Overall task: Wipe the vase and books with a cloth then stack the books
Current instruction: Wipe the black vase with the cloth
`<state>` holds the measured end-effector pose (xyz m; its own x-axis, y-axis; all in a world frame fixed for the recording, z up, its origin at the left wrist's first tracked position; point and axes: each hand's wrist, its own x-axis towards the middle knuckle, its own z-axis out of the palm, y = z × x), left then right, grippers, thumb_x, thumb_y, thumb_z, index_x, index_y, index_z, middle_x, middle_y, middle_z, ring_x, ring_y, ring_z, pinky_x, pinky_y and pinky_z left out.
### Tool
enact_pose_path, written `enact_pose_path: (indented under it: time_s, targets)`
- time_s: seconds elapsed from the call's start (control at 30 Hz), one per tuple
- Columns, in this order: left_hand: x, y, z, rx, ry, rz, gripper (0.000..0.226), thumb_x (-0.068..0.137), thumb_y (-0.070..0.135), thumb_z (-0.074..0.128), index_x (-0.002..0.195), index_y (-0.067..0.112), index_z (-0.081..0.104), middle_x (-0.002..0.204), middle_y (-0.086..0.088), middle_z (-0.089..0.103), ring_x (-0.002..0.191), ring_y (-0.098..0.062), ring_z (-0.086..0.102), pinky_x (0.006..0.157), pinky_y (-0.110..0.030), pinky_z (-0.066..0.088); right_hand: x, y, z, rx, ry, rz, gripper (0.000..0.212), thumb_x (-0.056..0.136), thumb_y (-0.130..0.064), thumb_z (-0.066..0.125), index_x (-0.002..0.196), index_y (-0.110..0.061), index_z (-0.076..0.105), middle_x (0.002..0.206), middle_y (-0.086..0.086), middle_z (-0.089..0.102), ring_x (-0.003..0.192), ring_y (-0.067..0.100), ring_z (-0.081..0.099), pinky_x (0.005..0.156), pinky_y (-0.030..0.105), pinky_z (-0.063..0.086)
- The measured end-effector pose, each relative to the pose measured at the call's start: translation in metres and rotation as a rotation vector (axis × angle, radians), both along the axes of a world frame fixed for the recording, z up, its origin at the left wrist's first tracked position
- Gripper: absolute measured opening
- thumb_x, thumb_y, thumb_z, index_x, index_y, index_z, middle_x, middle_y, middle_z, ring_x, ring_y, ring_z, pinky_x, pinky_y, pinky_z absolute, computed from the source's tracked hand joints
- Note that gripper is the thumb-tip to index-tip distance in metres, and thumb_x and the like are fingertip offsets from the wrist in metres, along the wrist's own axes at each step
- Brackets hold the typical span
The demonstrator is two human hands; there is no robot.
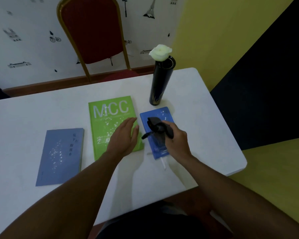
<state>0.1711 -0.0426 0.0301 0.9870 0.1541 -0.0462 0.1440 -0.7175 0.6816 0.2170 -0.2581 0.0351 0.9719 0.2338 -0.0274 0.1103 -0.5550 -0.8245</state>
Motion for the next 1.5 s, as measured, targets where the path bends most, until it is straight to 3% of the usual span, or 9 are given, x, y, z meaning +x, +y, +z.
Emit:
enact_pose_path:
  time_s: [0.43, 0.5, 0.7, 0.83, 0.93, 1.03, 1.2, 1.33, 1.5]
  targets:
    - [0.177, -0.051, 0.062, -0.288, -0.194, 0.189, 0.084, 0.084, 0.056, 0.072, 0.150, 0.018, 0.038, 0.150, 0.000, 0.051, 0.130, -0.010, 0.048, 0.104, -0.020, 0.038, 0.100, -0.028, 0.007, 0.051, -0.055, -0.005, 0.041, 0.097, 0.000, 0.066, 0.136, -0.010, 0.062, 0.125, 0.007, 0.074, 0.116, 0.019, 0.068, 0.100, 0.030, 0.057]
    - [0.189, -0.059, 0.065, -0.359, -0.228, 0.222, 0.080, 0.079, 0.053, 0.079, 0.143, 0.020, 0.044, 0.141, 0.004, 0.058, 0.116, 0.000, 0.051, 0.091, -0.008, 0.037, 0.108, -0.032, 0.005, 0.054, -0.047, -0.010, 0.040, 0.096, -0.001, 0.067, 0.135, -0.010, 0.063, 0.123, 0.005, 0.074, 0.115, 0.019, 0.069, 0.097, 0.024, 0.057]
    - [0.205, -0.063, 0.063, -0.446, -0.245, 0.245, 0.081, 0.076, 0.043, 0.086, 0.141, 0.019, 0.044, 0.135, 0.003, 0.063, 0.122, -0.012, 0.059, 0.102, -0.028, 0.048, 0.117, -0.038, 0.013, 0.125, -0.003, -0.059, 0.058, 0.084, -0.049, 0.058, 0.130, -0.014, 0.066, 0.106, -0.017, 0.069, 0.098, -0.021, 0.061, 0.080, -0.001, 0.046]
    - [0.196, -0.057, 0.066, -0.467, -0.287, 0.215, 0.075, 0.077, 0.046, 0.084, 0.138, 0.026, 0.047, 0.120, 0.028, 0.060, 0.111, 0.015, 0.057, 0.094, -0.008, 0.046, 0.131, -0.031, 0.023, 0.199, -0.009, -0.217, 0.038, 0.090, -0.021, 0.061, 0.127, -0.016, 0.067, 0.101, -0.028, 0.064, 0.094, -0.031, 0.056, 0.077, -0.006, 0.041]
    - [0.188, -0.050, 0.072, -0.508, -0.298, 0.224, 0.070, 0.078, 0.047, 0.082, 0.136, 0.026, 0.049, 0.114, 0.032, 0.062, 0.107, 0.020, 0.057, 0.085, -0.001, 0.046, 0.143, -0.013, 0.045, 0.260, -0.030, -0.371, 0.033, 0.098, -0.009, 0.056, 0.128, -0.020, 0.066, 0.106, -0.015, 0.067, 0.094, -0.013, 0.061, 0.076, -0.007, 0.041]
    - [0.180, -0.044, 0.077, -0.574, -0.250, 0.227, 0.063, 0.079, 0.051, 0.079, 0.131, 0.027, 0.054, 0.110, 0.028, 0.068, 0.103, 0.014, 0.063, 0.081, -0.008, 0.051, 0.149, 0.013, 0.066, 0.336, -0.060, -0.428, 0.029, 0.102, -0.015, 0.054, 0.129, -0.021, 0.064, 0.115, -0.008, 0.071, 0.107, 0.008, 0.065, 0.081, 0.005, 0.047]
    - [0.170, -0.037, 0.076, -0.814, -0.103, 0.220, 0.059, 0.082, 0.063, 0.070, 0.127, 0.027, 0.056, 0.121, 0.004, 0.071, 0.113, -0.011, 0.067, 0.103, -0.044, 0.053, 0.106, 0.048, 0.068, 0.354, -0.143, -0.205, 0.048, 0.098, -0.015, 0.054, 0.143, -0.032, 0.054, 0.127, -0.019, 0.070, 0.116, -0.011, 0.061, 0.095, 0.004, 0.047]
    - [0.170, -0.026, 0.079, -1.020, -0.044, 0.281, 0.064, 0.088, 0.060, 0.066, 0.138, 0.024, 0.052, 0.133, -0.003, 0.066, 0.123, -0.022, 0.062, 0.110, -0.048, 0.047, 0.045, 0.028, 0.017, 0.237, -0.246, 0.109, 0.063, 0.095, 0.012, 0.053, 0.155, -0.006, 0.043, 0.166, 0.011, 0.037, 0.157, 0.026, 0.029, 0.125, 0.030, 0.032]
    - [0.169, -0.022, 0.079, -1.039, 0.030, 0.231, 0.065, 0.090, 0.059, 0.063, 0.142, 0.023, 0.049, 0.134, -0.004, 0.065, 0.123, -0.024, 0.062, 0.108, -0.050, 0.048, 0.000, -0.011, -0.021, 0.171, -0.180, 0.255, 0.066, 0.094, 0.013, 0.055, 0.156, -0.002, 0.038, 0.170, 0.014, 0.024, 0.158, 0.032, 0.024, 0.123, 0.045, 0.036]
